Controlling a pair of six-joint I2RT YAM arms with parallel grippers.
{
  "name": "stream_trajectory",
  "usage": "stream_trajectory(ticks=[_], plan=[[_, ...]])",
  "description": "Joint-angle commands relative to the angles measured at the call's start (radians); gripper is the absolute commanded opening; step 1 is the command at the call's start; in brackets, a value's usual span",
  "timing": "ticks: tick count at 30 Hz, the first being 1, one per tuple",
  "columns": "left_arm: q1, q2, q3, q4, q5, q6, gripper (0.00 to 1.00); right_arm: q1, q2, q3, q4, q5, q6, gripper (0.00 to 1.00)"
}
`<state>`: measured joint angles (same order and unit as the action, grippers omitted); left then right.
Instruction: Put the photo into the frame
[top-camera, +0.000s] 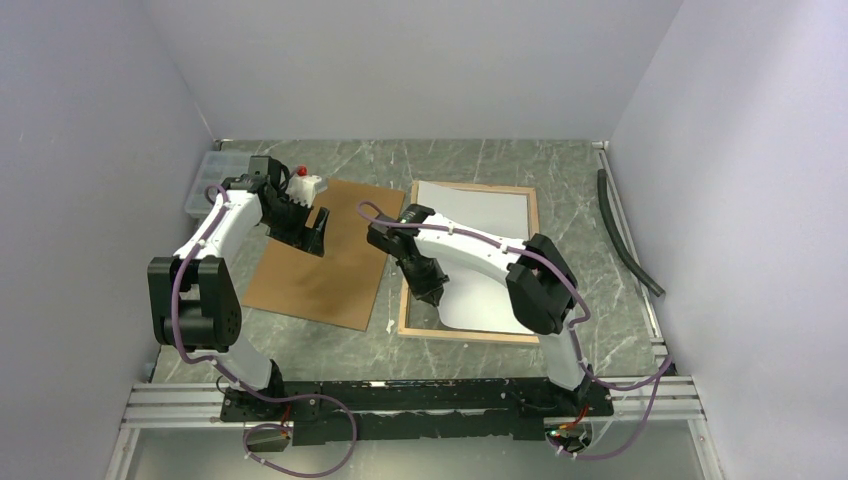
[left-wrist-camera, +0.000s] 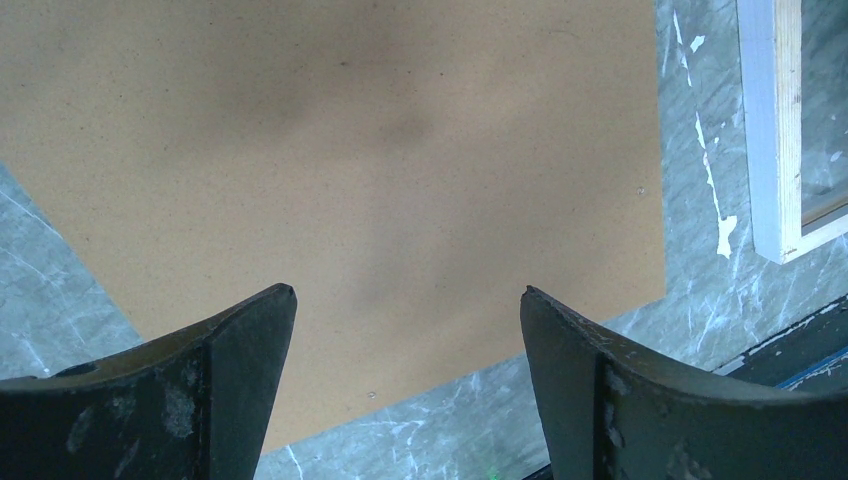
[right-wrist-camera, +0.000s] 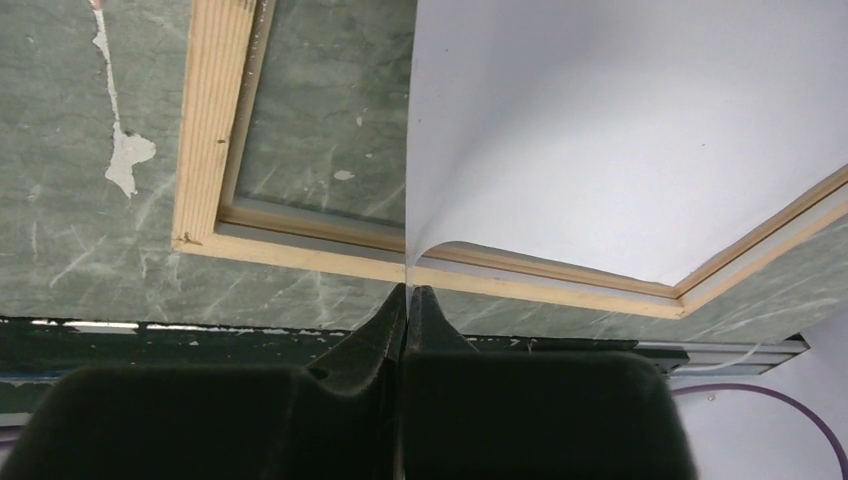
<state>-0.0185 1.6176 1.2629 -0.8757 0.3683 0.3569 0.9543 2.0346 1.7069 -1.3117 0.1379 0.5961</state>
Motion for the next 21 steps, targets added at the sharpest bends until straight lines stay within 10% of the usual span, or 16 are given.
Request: stream_trajectory(ticks=[1,11,21], plan=[[0.002,-0.034,0.005,0.011,0.008,0.016,0.89,-0.009,-0.043,-0.006,0.003,0.054,0.012,0.0],[0.002,-0.035,0.007,0.008,0.002,0.019,0.89,-0.013,-0.056,-0.028,-0.017,0.095,0.038,0.01],[0.002,-0.032,0.02,0.006,0.002,0.016,0.92,-0.013,-0.088,-0.043,0.048,0.027,0.041,0.48]])
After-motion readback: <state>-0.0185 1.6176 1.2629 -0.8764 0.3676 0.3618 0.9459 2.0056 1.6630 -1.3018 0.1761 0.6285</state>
